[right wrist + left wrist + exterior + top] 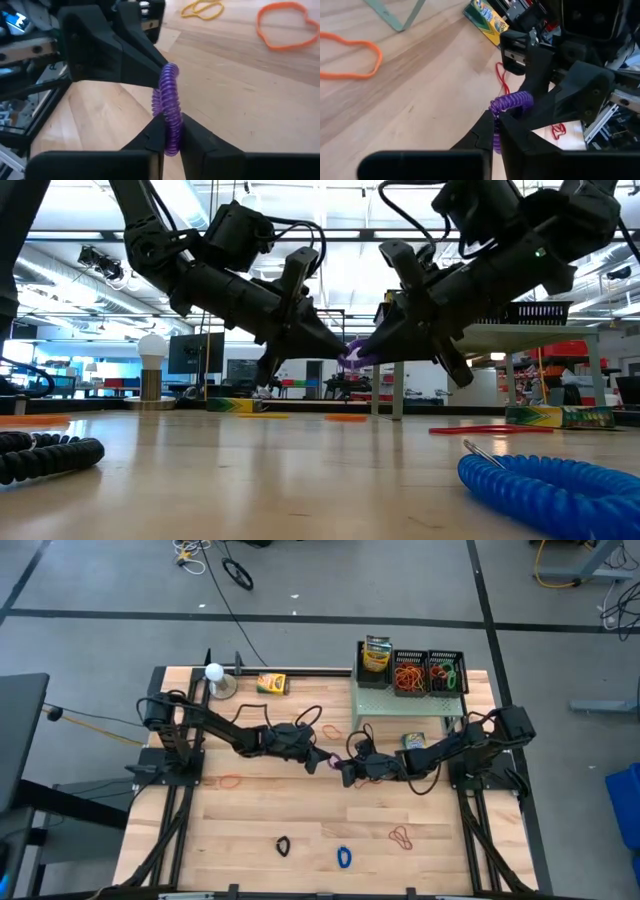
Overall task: Pick & Place Office Desk Supplies
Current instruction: Put the violet spring keychain into the right black basket on the shelf
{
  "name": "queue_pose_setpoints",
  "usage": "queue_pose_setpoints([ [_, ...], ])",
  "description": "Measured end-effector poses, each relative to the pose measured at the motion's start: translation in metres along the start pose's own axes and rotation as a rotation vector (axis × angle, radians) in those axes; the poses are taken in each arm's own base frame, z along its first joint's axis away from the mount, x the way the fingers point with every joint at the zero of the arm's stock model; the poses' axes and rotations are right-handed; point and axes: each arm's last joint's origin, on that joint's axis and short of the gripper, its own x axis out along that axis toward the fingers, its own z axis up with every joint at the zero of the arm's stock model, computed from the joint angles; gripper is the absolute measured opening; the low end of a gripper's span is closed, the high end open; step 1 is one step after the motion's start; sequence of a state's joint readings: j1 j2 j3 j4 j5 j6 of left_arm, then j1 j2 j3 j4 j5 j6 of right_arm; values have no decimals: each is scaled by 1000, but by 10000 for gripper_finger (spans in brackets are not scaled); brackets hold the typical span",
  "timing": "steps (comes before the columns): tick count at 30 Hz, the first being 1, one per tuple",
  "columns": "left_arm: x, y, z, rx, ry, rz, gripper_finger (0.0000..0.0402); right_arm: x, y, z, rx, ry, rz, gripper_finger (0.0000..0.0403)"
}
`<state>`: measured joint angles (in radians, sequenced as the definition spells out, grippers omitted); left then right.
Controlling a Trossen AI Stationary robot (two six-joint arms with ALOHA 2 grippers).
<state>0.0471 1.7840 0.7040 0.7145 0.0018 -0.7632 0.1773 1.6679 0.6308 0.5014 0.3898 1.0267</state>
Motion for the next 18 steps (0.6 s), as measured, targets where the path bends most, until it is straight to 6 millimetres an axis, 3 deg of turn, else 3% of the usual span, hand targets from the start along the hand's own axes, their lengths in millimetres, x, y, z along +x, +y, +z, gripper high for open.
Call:
queue_pose_setpoints([
  [11,-7,2,17,68,-44,8,127,-18,5,12,-106,13,-21,30],
  [18,-20,12,37,134,-39,59,156,-53,12,33,-162,19,-30,29],
])
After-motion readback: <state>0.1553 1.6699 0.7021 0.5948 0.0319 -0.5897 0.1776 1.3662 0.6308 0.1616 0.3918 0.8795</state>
